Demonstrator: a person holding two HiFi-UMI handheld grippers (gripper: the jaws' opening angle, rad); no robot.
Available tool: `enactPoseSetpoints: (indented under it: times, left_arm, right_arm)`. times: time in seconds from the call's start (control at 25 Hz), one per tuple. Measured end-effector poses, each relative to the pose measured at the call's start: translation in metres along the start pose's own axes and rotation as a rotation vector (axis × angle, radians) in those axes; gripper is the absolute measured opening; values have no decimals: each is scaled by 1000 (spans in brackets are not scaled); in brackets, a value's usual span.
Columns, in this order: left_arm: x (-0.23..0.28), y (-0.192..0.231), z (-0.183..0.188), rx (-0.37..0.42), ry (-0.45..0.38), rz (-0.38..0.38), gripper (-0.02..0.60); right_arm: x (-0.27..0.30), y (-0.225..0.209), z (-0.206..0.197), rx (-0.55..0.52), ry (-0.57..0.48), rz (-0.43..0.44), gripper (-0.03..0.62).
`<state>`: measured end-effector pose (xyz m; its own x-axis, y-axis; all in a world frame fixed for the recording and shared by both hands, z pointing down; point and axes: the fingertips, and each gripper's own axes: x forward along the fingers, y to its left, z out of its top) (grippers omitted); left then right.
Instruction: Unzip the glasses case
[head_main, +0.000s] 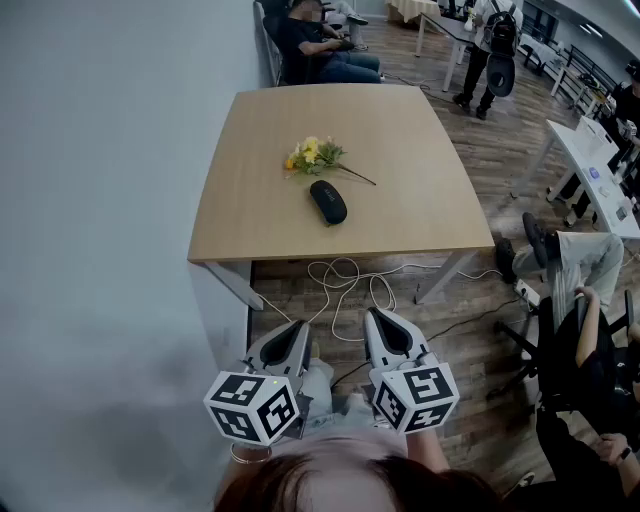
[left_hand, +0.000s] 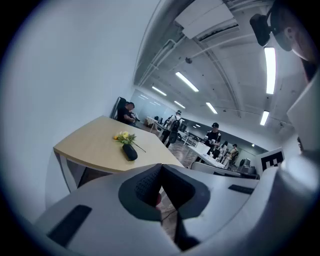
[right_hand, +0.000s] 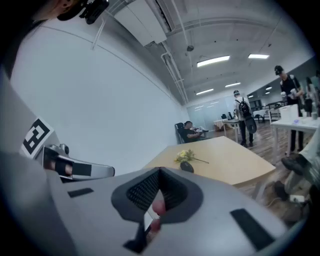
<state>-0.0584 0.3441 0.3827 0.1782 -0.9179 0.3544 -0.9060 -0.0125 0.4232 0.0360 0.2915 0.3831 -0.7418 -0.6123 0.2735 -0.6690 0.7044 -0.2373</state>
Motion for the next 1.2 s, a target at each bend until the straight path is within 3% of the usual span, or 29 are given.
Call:
enactPoseSetpoints:
  times: [0.56, 1.2]
  left_arm:
    - [25, 18, 16, -23, 7, -13, -2]
    - [140, 64, 75, -40, 59, -56, -2]
  right_arm:
    - [32, -14, 12, 24, 10, 5, 12]
    - [131, -76, 57, 24, 30, -61, 12]
